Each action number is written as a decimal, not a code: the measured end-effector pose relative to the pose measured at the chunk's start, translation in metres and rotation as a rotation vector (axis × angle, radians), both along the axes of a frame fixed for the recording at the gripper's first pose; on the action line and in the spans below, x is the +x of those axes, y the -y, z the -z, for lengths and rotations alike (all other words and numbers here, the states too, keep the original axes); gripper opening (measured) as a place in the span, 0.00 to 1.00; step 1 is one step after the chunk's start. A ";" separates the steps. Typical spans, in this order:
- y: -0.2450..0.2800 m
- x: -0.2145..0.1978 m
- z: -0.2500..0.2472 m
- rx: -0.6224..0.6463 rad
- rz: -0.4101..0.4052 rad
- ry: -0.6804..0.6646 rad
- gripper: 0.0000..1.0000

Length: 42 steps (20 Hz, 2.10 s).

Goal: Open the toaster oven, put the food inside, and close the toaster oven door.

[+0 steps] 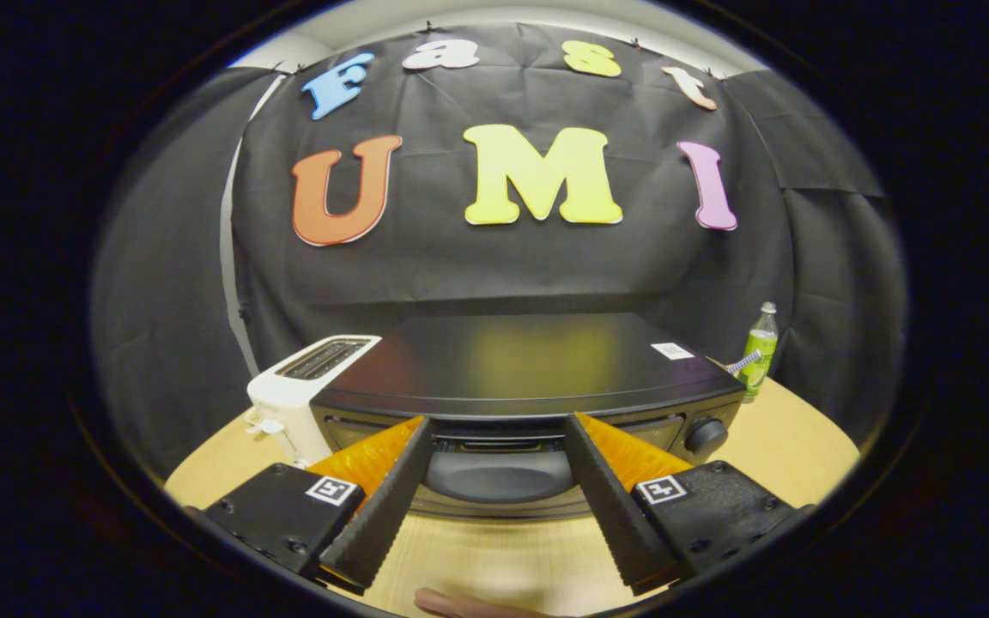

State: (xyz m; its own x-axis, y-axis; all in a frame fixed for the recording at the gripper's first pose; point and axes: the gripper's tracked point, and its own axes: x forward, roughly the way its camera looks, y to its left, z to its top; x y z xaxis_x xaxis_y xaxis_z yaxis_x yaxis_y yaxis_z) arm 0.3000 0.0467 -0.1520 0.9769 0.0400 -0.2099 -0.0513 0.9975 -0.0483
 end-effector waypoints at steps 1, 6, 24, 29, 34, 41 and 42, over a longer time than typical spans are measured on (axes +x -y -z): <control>0.000 -0.005 0.003 -0.003 0.003 -0.003 1.00; 0.002 -0.031 0.015 -0.004 -0.005 -0.020 1.00; 0.009 -0.107 0.098 -0.108 -0.009 -0.210 1.00; 0.012 -0.108 0.108 -0.160 0.009 -0.203 1.00; 0.014 -0.116 0.135 -0.142 0.033 -0.321 1.00; 0.018 -0.124 0.155 -0.097 0.043 -0.404 1.00; 0.020 -0.126 0.159 -0.070 0.036 -0.425 1.00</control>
State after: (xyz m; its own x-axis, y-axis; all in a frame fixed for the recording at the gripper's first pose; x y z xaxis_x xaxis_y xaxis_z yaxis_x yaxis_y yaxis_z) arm 0.1737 0.0265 -0.3107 0.8036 -0.0216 -0.5948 -0.0462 0.9941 -0.0984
